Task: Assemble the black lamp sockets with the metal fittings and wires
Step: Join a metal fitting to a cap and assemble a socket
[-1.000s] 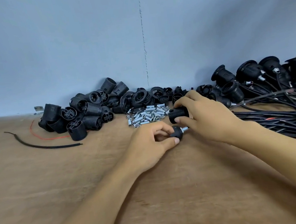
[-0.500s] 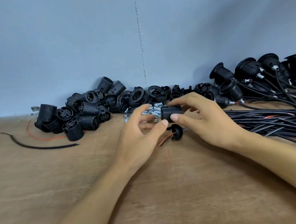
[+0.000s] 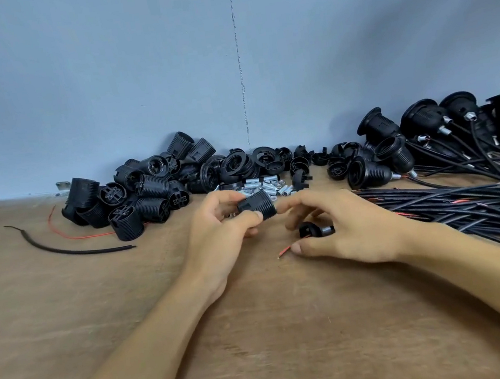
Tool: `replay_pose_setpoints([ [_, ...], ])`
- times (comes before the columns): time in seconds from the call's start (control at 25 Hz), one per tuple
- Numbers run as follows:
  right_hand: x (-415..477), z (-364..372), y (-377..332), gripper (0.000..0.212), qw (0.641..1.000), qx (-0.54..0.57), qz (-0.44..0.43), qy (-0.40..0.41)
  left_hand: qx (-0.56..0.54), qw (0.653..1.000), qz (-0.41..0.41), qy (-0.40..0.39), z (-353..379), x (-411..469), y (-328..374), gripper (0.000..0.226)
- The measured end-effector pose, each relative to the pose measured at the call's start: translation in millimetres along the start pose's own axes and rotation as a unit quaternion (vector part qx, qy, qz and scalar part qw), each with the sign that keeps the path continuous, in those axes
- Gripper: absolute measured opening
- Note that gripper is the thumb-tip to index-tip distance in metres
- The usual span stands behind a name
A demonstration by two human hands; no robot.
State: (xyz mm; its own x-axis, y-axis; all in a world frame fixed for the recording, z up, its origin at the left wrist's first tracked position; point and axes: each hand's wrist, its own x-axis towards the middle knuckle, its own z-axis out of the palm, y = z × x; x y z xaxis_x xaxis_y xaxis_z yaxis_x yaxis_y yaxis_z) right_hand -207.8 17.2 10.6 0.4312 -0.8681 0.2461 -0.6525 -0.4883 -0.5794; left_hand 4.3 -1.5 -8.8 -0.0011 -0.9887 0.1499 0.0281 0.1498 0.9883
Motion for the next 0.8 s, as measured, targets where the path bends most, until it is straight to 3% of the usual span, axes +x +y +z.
replay_pose_setpoints([
  [0.16, 2, 0, 6, 0.009, 0.993, -0.094, -0.035, 0.057, 0.074, 0.997, -0.008, -0.014, 2, -2, 0, 0.054],
  [0.4, 2, 1, 11, 0.009, 0.987, -0.04, -0.003, 0.158, 0.146, 0.985, 0.04, -0.084, 2, -4, 0, 0.054],
  [0.56, 2, 1, 8, 0.009, 0.987, 0.038, 0.028, 0.155, 0.166, 0.976, 0.075, -0.122, 2, -4, -3, 0.053],
  [0.64, 2, 2, 7, 0.01, 0.986, 0.064, 0.033, 0.15, 0.145, 0.982, 0.064, -0.103, 3, -5, -3, 0.044],
  [0.8, 2, 3, 7, 0.014, 0.985, 0.092, 0.04, 0.138, 0.128, 0.989, 0.069, -0.028, 7, -7, -1, 0.049],
])
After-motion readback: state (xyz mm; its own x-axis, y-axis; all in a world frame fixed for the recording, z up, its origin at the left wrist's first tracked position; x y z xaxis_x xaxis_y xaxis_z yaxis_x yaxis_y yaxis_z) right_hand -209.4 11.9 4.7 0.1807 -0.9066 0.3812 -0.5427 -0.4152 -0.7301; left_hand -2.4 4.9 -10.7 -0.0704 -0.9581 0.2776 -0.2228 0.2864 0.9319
